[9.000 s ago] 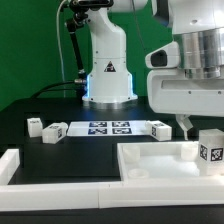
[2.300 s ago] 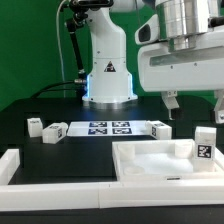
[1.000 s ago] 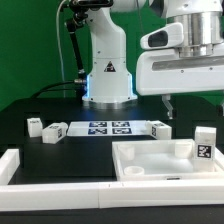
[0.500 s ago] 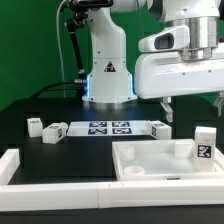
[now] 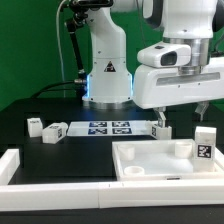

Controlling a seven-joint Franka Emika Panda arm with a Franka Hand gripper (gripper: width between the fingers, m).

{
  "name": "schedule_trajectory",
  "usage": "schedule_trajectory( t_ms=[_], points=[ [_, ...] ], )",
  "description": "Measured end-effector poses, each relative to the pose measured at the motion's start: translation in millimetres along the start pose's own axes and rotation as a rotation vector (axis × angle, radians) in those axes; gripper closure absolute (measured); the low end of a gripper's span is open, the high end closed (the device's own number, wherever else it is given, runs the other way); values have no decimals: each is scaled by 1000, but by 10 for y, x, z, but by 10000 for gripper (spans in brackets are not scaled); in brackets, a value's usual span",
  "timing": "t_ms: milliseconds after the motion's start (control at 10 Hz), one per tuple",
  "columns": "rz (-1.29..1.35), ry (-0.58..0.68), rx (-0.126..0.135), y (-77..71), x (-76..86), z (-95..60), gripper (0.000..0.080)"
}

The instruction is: Assemble square table

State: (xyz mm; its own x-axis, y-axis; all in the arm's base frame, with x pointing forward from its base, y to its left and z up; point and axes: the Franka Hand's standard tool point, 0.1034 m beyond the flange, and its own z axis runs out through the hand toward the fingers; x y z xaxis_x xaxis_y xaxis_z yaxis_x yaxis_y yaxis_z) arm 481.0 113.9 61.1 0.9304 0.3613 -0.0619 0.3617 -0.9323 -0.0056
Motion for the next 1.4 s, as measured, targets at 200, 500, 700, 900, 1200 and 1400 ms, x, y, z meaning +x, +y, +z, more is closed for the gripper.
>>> schedule_trajectory(
  t_ms=[200, 500, 700, 900, 1200, 1400],
  points=[
    [5, -35, 5, -12, -28, 12, 151],
    [70, -382, 36, -126, -432, 110, 151],
    [79, -543, 53, -151, -613, 109, 151],
    [84, -645, 62, -137, -630, 117, 151],
    [112, -886, 60, -219, -783, 228, 151],
    [113, -962, 59, -215, -825, 378, 151]
  ],
)
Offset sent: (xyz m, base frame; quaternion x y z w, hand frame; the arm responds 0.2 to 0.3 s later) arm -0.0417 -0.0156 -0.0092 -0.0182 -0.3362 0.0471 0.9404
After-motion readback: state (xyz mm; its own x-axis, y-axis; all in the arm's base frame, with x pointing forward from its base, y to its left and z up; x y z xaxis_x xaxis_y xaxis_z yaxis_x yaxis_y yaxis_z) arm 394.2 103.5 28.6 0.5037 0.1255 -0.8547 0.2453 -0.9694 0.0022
